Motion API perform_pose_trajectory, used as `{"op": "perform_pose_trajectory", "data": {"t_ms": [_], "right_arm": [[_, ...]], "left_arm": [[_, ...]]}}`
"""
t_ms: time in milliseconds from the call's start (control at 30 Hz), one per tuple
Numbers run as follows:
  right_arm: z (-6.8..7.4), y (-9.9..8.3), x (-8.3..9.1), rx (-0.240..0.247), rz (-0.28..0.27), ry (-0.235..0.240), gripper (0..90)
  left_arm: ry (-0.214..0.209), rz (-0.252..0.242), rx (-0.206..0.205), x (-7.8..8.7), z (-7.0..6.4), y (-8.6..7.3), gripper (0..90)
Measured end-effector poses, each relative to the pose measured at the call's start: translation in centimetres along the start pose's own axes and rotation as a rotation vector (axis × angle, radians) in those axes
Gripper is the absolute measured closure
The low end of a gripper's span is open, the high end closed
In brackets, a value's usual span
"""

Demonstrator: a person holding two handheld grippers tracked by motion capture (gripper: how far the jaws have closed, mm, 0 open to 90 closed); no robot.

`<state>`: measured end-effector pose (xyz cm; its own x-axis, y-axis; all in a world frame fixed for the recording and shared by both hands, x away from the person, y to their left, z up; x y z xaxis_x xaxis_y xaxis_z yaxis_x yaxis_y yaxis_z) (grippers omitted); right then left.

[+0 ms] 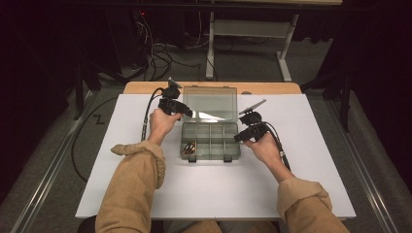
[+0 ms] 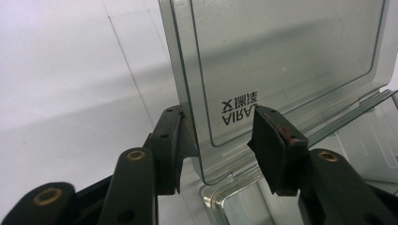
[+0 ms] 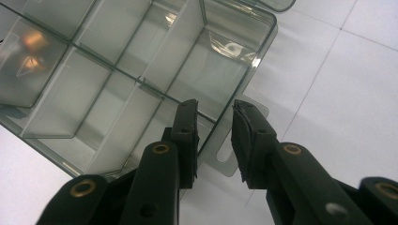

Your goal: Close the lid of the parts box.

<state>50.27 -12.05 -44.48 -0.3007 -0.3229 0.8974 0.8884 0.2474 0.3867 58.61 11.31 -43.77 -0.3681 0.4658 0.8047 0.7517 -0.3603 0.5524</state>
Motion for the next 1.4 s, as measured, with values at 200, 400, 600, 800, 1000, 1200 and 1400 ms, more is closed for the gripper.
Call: {"op": "perform_pose_trajectory", "data": {"t_ms": [200,400,600,800,1000,1200,1400], "right_arm": [[0.0,0.0,0.0,-0.002,-0.001,0.001,73.4],[0.0,0.0,0.0,0.0,-0.002,0.001,73.4],[0.0,0.0,0.0,-0.002,0.0,0.0,73.4],[0.0,0.0,0.0,-0.004,-0.002,0.0,73.4],[0.0,0.0,0.0,-0.004,-0.002,0.0,73.4],[0.0,0.0,0.0,-0.006,-0.003,-0.003,73.5],[0.1,-0.1,0.0,-0.007,-0.003,-0.003,73.5]], "left_arm": [[0.011,-0.001,-0.021,0.3,-0.2,0.0,55.8],[0.021,-0.002,-0.044,0.7,-0.4,0.0,56.5],[0.029,-0.002,-0.063,1.1,-0.6,-0.1,58.4],[0.04,-0.001,-0.093,1.5,-0.8,-0.2,60.1],[0.056,0.002,-0.129,1.8,-1.1,-0.4,61.1],[0.073,0.002,-0.161,2.1,-1.4,-0.6,61.5],[0.071,-0.014,-0.176,2.3,-1.6,-1.1,63.5]]}}
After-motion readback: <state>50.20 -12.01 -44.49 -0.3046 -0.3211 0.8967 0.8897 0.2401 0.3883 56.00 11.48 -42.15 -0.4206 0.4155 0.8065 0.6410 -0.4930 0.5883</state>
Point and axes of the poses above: each handheld gripper's, and its own axes: x roughly backward along the jaws, y roughly out of its top, z roughly to its left, the point moved 8 cm from there along -x, roughly forward along the jaws, and after that the axes turned 13 degrees about -x, right-handed, at the moved point
